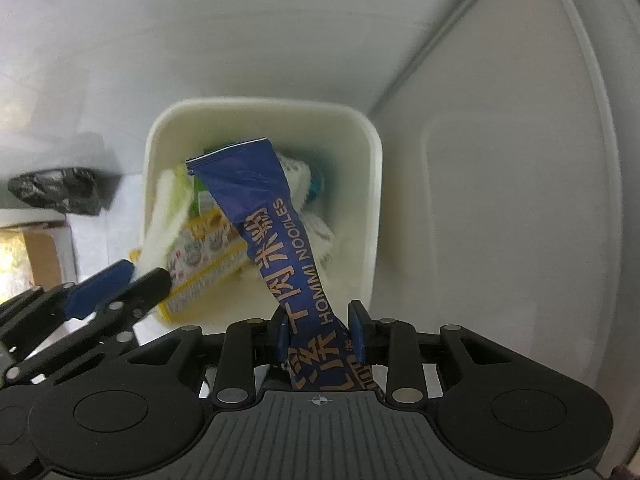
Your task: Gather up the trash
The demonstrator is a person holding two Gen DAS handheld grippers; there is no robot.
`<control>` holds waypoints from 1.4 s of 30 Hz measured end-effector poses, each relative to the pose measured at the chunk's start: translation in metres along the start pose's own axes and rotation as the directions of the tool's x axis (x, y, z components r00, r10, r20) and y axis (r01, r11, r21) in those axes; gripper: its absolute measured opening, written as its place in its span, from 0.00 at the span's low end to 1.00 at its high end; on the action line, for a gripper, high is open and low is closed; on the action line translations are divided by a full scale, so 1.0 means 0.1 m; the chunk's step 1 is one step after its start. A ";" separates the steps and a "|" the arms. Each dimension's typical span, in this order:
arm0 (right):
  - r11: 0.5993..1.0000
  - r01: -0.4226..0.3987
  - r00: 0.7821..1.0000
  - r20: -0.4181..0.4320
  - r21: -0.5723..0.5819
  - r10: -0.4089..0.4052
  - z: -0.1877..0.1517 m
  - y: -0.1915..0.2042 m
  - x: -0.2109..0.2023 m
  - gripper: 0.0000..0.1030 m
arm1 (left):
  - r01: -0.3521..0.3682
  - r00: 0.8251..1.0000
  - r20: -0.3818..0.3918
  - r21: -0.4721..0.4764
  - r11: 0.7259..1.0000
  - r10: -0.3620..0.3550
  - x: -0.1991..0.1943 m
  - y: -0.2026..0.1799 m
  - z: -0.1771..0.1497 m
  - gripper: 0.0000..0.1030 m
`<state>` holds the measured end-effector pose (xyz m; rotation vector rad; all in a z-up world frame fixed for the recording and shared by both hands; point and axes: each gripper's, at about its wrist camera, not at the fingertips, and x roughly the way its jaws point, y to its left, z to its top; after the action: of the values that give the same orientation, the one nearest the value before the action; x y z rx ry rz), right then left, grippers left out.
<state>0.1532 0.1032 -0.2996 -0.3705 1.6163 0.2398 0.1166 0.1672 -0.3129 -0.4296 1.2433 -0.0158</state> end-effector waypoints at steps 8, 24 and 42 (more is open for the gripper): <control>0.996 -0.067 0.996 0.059 0.056 0.064 0.02 -0.22 -0.24 0.67 | -0.041 0.999 0.013 0.045 0.998 0.040 -0.01 0.01 -0.01 0.57; 0.993 -0.104 0.984 0.140 -0.058 0.112 -0.07 -0.23 -0.66 0.72 | -0.089 0.996 -0.003 0.055 0.995 0.089 -0.19 -0.14 0.02 0.84; 0.980 -0.172 0.893 0.403 -0.101 0.199 -1.07 -0.69 -1.89 0.84 | -0.117 0.992 0.043 0.044 0.992 0.115 -1.24 -0.51 -0.15 0.99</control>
<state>0.0896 0.0176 -0.0980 -0.1941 1.2258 0.4840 0.0725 0.1458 -0.1871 -0.3156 1.2245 0.0626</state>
